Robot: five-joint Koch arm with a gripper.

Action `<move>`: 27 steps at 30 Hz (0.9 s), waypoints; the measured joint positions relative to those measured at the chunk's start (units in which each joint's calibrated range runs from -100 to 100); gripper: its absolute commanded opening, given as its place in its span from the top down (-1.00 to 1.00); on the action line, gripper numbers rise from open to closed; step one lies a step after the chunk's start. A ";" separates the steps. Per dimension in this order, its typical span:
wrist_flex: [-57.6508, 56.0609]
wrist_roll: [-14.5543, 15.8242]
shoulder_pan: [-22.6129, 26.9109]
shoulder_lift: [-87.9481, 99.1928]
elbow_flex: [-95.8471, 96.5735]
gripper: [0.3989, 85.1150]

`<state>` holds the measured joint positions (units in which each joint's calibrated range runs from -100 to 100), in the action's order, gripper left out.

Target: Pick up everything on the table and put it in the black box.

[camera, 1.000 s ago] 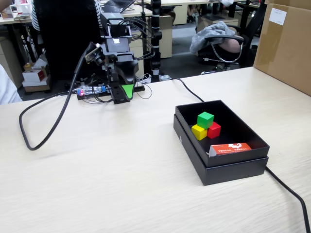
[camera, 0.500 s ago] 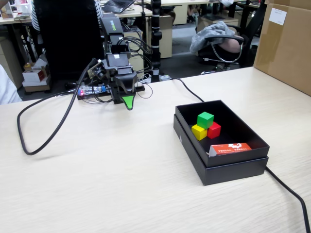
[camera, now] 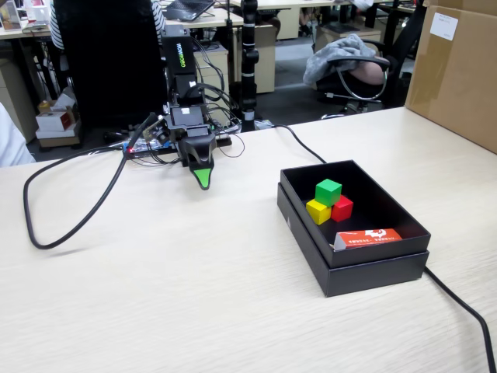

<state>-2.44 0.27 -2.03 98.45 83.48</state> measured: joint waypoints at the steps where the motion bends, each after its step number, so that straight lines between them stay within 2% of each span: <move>1: 2.17 -0.34 -0.05 0.00 2.28 -0.22; 9: 13.32 -2.44 -0.20 0.39 12.87 -0.22; 27: 7.90 -3.03 -0.34 1.04 13.14 -0.18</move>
<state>5.46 -2.76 -2.37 99.48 96.62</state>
